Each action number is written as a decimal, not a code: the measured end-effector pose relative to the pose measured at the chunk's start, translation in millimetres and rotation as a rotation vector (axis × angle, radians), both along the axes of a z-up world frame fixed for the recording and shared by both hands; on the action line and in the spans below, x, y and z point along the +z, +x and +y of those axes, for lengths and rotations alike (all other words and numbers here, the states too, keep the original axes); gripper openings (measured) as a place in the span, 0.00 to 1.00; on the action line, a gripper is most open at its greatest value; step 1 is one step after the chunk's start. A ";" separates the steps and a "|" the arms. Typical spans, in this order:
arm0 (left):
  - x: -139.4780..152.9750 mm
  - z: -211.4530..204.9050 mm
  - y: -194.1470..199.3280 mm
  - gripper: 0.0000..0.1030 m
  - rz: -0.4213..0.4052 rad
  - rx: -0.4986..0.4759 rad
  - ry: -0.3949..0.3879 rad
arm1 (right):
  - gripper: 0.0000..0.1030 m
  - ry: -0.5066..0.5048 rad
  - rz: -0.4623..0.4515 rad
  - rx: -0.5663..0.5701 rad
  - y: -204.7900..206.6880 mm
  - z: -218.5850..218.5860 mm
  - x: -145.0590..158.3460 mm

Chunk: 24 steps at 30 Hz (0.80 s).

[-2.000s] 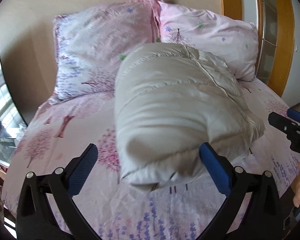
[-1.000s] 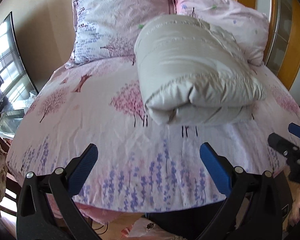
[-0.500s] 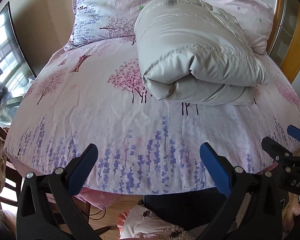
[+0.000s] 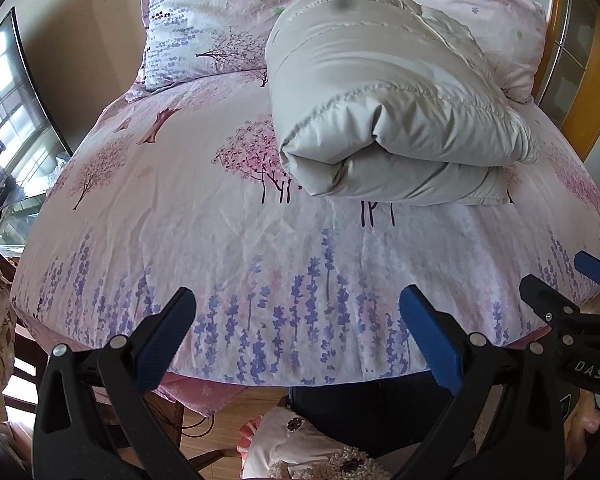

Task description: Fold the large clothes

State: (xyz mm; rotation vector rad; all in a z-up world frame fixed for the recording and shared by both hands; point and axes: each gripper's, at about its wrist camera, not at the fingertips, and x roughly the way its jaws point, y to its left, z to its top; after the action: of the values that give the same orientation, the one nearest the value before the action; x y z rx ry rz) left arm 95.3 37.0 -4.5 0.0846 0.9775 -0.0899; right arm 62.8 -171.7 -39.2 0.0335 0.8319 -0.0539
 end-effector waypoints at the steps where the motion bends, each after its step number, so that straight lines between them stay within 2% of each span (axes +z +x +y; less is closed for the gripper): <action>1: -0.1 0.0 0.4 0.98 0.002 0.000 0.001 | 0.99 0.001 0.001 -0.001 0.2 -0.3 -0.2; 24: -3.2 -4.2 3.3 0.98 0.014 -0.008 0.005 | 0.99 0.014 0.012 -0.009 4.0 -0.8 -3.0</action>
State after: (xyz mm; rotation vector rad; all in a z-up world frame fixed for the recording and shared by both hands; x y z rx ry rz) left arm 98.6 32.7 -7.7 0.0927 0.9910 -0.0957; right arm 66.8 -172.5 -42.2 0.0501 0.8437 -0.0571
